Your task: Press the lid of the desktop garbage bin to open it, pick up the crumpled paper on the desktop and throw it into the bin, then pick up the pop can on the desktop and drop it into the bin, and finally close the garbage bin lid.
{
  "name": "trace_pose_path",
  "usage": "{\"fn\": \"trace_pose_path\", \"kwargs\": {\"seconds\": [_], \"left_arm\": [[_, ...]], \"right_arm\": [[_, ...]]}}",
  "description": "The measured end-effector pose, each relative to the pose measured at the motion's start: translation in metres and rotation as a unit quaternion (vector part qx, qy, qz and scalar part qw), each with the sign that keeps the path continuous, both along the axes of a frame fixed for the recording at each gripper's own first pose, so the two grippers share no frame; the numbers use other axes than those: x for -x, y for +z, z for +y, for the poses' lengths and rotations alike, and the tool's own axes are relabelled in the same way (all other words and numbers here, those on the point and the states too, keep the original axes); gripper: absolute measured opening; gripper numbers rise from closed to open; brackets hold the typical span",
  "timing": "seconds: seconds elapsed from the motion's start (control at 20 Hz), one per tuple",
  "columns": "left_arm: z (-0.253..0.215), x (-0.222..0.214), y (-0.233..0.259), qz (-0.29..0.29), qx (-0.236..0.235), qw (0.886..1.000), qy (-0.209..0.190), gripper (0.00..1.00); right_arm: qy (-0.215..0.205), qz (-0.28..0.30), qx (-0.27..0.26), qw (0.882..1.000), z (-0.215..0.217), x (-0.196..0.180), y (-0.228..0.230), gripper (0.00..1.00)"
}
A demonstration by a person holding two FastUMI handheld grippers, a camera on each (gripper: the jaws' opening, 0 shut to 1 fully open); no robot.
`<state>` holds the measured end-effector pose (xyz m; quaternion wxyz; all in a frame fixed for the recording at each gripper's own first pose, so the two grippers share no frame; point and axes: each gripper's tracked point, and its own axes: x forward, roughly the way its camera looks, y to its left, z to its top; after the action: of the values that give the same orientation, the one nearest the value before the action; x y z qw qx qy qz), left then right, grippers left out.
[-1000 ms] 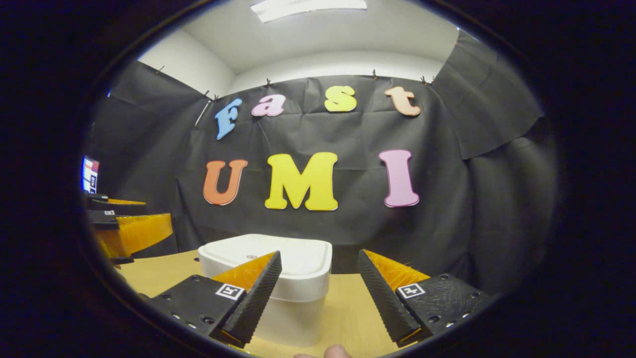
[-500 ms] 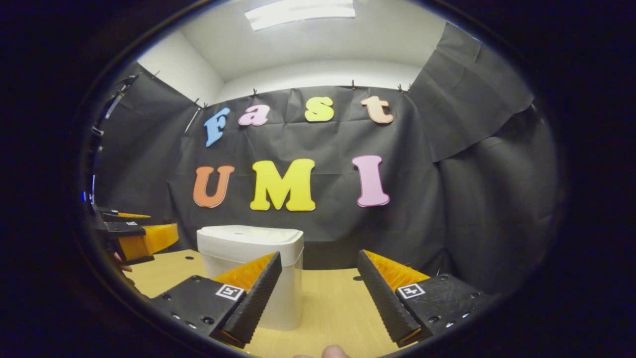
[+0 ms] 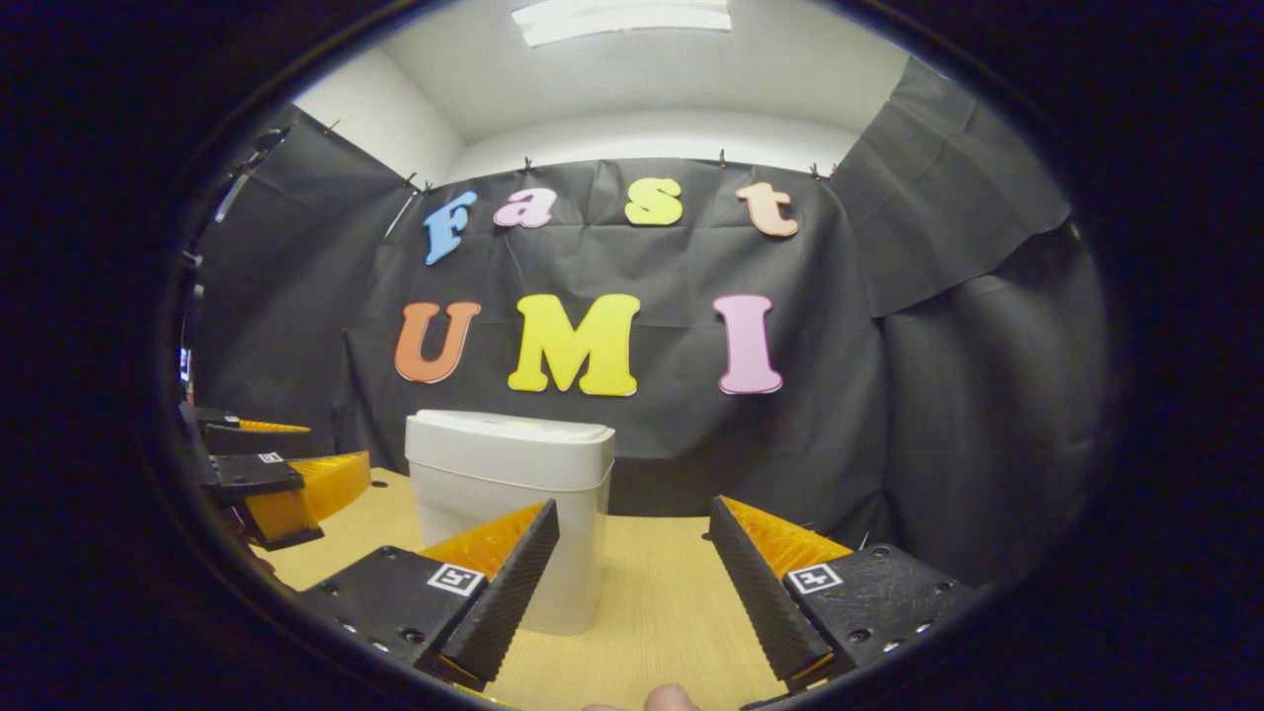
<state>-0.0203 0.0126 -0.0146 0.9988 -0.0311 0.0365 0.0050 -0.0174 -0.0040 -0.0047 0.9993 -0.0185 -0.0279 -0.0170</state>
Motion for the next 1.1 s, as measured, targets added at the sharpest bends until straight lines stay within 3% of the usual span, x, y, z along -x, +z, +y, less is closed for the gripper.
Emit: {"fn": "trace_pose_path", "kwargs": {"seconds": [1.1], "left_arm": [[0.004, -0.002, 0.004, 0.008, 0.014, 1.0, 0.003, 0.96]], "right_arm": [[0.002, -0.003, 0.009, 1.0, 0.003, -0.001, 0.006, 0.95]]}}
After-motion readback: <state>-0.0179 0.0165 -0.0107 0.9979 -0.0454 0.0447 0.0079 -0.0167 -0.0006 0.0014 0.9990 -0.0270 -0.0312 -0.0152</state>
